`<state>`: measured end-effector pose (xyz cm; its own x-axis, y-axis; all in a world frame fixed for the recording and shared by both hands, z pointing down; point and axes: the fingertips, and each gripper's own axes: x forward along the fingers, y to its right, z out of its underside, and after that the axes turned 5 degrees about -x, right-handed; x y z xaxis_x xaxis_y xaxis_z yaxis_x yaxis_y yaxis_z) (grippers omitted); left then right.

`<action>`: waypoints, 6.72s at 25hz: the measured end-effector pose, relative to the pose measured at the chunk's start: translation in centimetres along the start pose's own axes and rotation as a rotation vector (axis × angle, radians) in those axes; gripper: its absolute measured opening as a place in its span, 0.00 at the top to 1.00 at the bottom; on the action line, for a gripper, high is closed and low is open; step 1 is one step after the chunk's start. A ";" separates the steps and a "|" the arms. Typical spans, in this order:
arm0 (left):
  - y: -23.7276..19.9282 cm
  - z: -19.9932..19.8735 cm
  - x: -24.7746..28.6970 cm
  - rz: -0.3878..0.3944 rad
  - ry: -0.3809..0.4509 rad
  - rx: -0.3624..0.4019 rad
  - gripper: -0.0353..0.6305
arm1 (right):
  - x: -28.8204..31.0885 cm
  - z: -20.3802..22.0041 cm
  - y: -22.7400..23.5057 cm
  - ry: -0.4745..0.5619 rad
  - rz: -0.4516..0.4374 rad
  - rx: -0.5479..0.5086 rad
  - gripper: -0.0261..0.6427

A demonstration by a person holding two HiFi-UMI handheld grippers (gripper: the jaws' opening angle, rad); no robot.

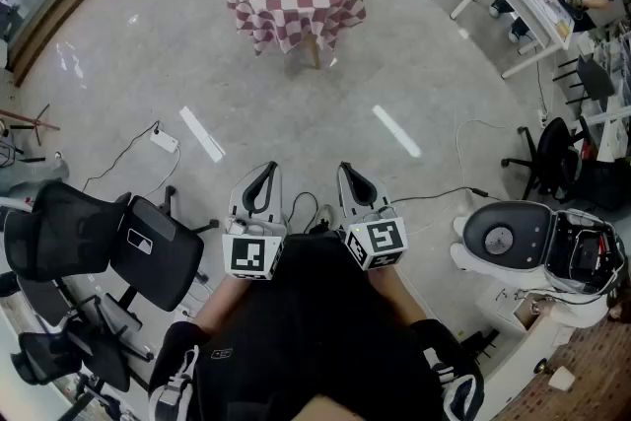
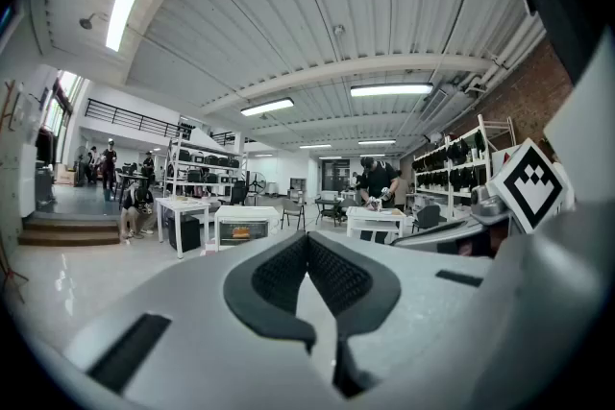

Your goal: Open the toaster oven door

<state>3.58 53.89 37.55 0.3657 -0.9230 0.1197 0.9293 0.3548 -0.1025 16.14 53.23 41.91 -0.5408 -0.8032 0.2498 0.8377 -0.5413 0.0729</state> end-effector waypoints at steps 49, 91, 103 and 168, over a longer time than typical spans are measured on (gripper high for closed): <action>-15.1 1.9 7.2 -0.036 -0.093 -0.035 0.93 | 20.5 -2.0 -1.5 -0.002 -0.025 -0.017 0.92; -38.5 -6.0 48.9 0.081 -0.113 -0.039 0.93 | 57.2 -12.5 19.0 -0.096 0.162 0.018 0.92; -42.6 -5.1 58.1 0.124 -0.173 0.029 0.93 | 63.8 -14.1 24.3 -0.100 0.240 0.040 0.92; -47.8 8.4 72.5 -0.095 -0.543 -0.105 0.79 | 72.5 -3.3 42.4 -0.431 0.260 0.223 0.80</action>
<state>-13.87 -28.70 59.38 0.2804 -0.7313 0.6218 0.9595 0.2310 -0.1611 12.20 -28.75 59.92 -0.2723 -0.7038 0.6561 0.9609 -0.2347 0.1471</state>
